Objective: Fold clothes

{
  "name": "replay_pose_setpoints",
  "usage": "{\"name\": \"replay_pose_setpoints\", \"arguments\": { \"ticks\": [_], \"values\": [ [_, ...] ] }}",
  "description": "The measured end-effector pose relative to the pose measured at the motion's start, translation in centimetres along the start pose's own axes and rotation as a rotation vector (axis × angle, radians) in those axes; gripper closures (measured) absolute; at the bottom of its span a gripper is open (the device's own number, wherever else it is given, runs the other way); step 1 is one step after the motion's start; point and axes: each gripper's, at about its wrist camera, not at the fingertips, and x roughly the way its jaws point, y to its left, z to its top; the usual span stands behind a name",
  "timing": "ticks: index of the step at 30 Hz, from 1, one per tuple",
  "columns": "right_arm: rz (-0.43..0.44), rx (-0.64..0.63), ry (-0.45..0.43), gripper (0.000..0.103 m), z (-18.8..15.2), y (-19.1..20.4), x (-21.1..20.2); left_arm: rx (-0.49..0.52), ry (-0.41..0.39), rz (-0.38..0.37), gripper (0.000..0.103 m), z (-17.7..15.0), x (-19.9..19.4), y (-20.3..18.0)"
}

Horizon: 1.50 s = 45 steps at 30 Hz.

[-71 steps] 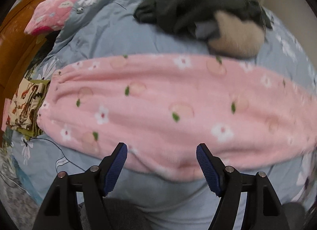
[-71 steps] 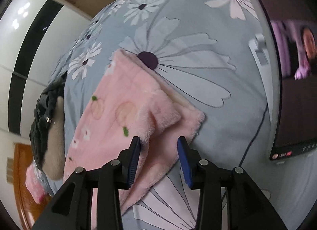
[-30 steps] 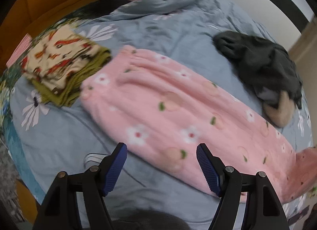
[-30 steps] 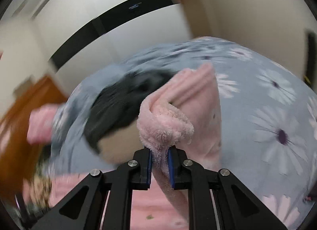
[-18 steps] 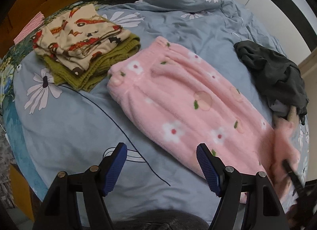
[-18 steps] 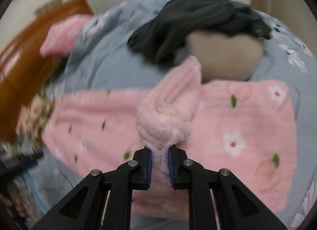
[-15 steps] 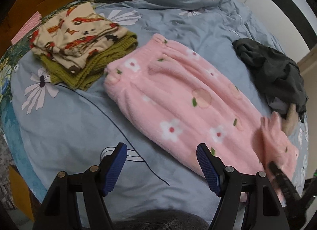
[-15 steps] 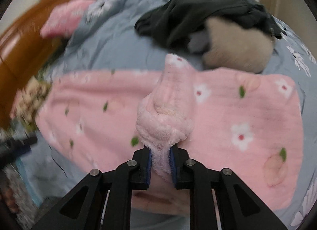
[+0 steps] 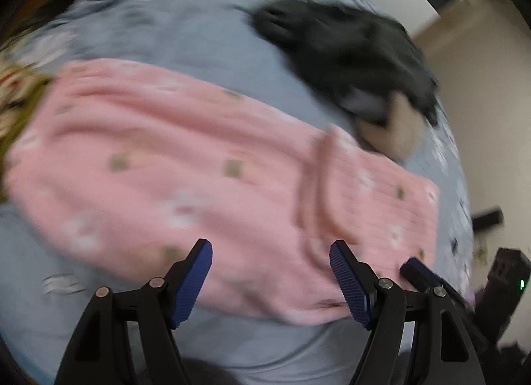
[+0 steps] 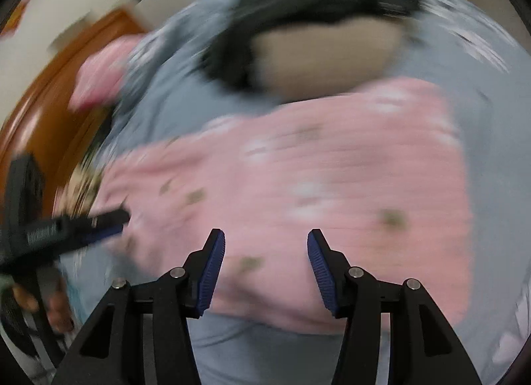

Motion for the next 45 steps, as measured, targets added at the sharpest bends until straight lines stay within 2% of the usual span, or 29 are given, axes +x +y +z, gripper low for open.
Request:
{"name": "replay_pose_setpoints", "arguments": {
  "ticks": [2,4,6,9,11,12,13,14,16,18,20,23,25,31,33,36,38,40,41,43,45],
  "values": [
    [-0.027,0.086,-0.017,0.05,0.1,-2.7,-0.8,-0.036,0.053,-0.052,0.026,0.2,2.3,-0.9],
    [-0.042,0.139,-0.024,0.05,-0.1,-4.8,-1.5,-0.081,0.09,-0.051,0.026,0.2,4.4,-1.1],
    [-0.054,0.174,-0.025,0.05,-0.5,-6.3,-2.0,-0.108,0.104,-0.051,0.026,0.1,5.5,-0.9],
    [-0.065,0.189,-0.018,0.05,-1.0,-7.5,-2.2,-0.155,0.089,-0.117,0.028,-0.3,5.8,-0.9],
    [-0.062,0.198,-0.019,0.05,-1.2,-8.0,-2.3,-0.148,0.071,-0.13,0.048,-0.3,5.5,-1.3],
    [-0.06,0.201,-0.022,0.05,-1.2,-8.2,-2.3,-0.126,0.068,-0.112,0.074,-0.3,5.4,-1.7],
    [-0.057,0.202,-0.026,0.05,-1.2,-8.3,-2.2,-0.095,0.06,-0.099,0.082,-0.3,5.2,-2.2],
    [-0.055,0.202,-0.031,0.05,-1.1,-8.3,-2.3,-0.063,0.051,-0.088,0.084,-0.2,4.9,-2.7],
    [-0.04,0.199,-0.057,0.05,-0.9,-8.2,-2.8,0.019,-0.021,-0.14,0.085,-0.3,2.9,-4.3],
    [-0.023,0.193,-0.086,0.05,-0.7,-8.0,-3.2,0.084,-0.069,-0.161,0.085,-0.3,1.1,-5.3],
    [-0.033,0.18,-0.072,0.05,-0.8,-8.1,-2.6,0.099,-0.071,-0.123,0.085,-0.3,0.7,-5.1],
    [-0.064,0.189,-0.007,0.05,-1.2,-8.9,-0.6,0.045,0.012,-0.021,0.085,-1.0,3.8,-3.2],
    [-0.069,0.215,0.041,0.05,-1.6,-9.6,0.7,0.012,0.059,0.0,0.084,-1.7,5.7,-2.4],
    [-0.088,0.201,0.066,0.05,-1.3,-9.6,1.8,0.008,0.052,0.012,0.08,-1.8,6.4,-2.5],
    [-0.099,0.202,0.074,0.05,-1.2,-9.5,2.0,-0.001,0.049,-0.012,0.079,-1.7,6.2,-2.5],
    [-0.107,0.198,0.055,0.05,-1.0,-9.0,1.0,-0.016,0.036,-0.056,0.071,-1.6,5.0,-2.5],
    [-0.113,0.184,0.034,0.05,-1.0,-8.7,0.1,-0.022,-0.002,-0.102,0.062,-1.6,3.1,-2.1],
    [-0.13,0.178,0.03,0.05,-1.3,-8.7,-0.6,-0.018,-0.087,-0.112,0.043,-1.6,0.2,-0.8],
    [-0.135,0.18,0.029,0.05,-1.5,-8.8,-1.0,-0.021,-0.13,-0.102,0.039,-1.4,-1.1,0.2],
    [-0.149,0.186,0.027,0.05,-1.6,-9.4,-1.6,-0.076,-0.239,-0.037,0.027,-1.4,-4.3,3.8],
    [-0.169,0.195,0.028,0.05,-2.2,-9.8,-2.2,-0.151,-0.32,0.034,0.022,-1.9,-6.7,7.5]
  ]
}}
